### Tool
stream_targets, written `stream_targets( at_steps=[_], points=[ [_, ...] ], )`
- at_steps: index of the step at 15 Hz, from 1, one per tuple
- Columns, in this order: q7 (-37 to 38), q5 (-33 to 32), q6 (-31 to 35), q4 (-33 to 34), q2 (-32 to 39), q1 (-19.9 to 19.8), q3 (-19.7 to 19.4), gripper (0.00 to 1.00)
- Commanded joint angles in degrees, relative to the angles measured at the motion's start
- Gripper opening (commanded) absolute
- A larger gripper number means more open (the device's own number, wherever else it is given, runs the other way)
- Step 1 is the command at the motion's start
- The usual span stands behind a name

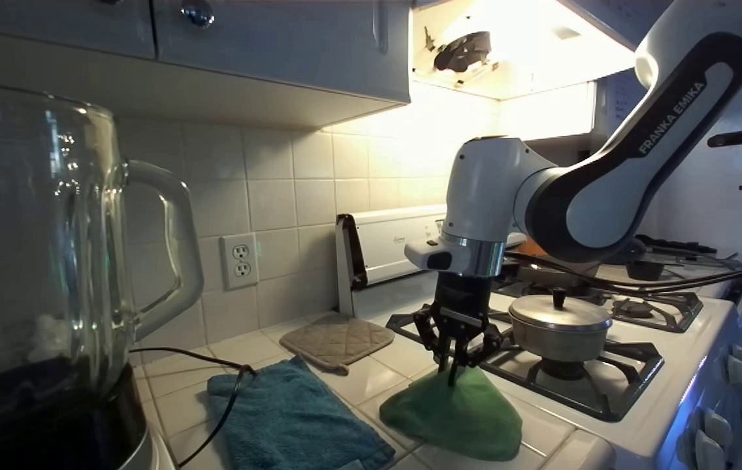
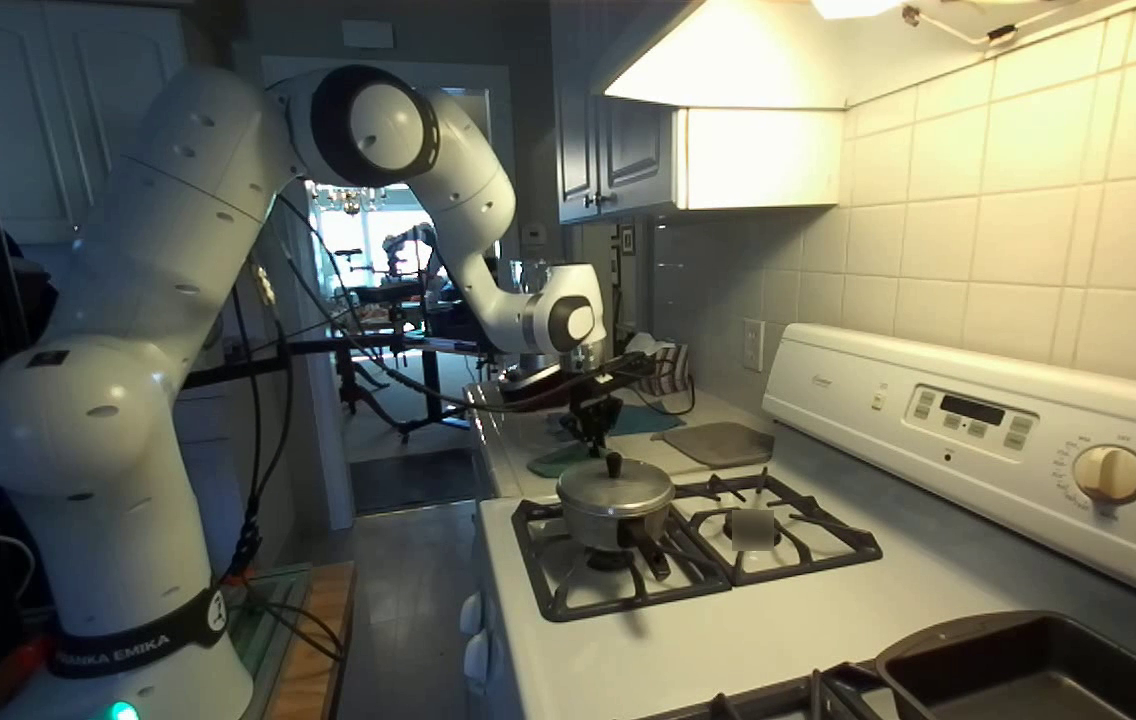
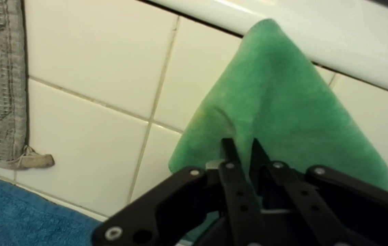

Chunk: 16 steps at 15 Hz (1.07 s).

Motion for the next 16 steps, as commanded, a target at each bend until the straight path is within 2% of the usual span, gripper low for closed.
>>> stream_targets(
  at_steps=[1,4,8,16],
  points=[
    [1.6,-0.7,-1.4,-1.6,-3.6,-0.2,0.4,0.00],
    [0.9,0.9,-3.2,-4.2,-7.9,-1.6,1.2,0.01],
    [2.9,0.9,-5.9,-8.1,-14.5,-2.6,0.5,0.01],
    [6.8,1.1,-6.2,-15.4,-25.4,-5.8,-1.3,0.01]
  ],
)
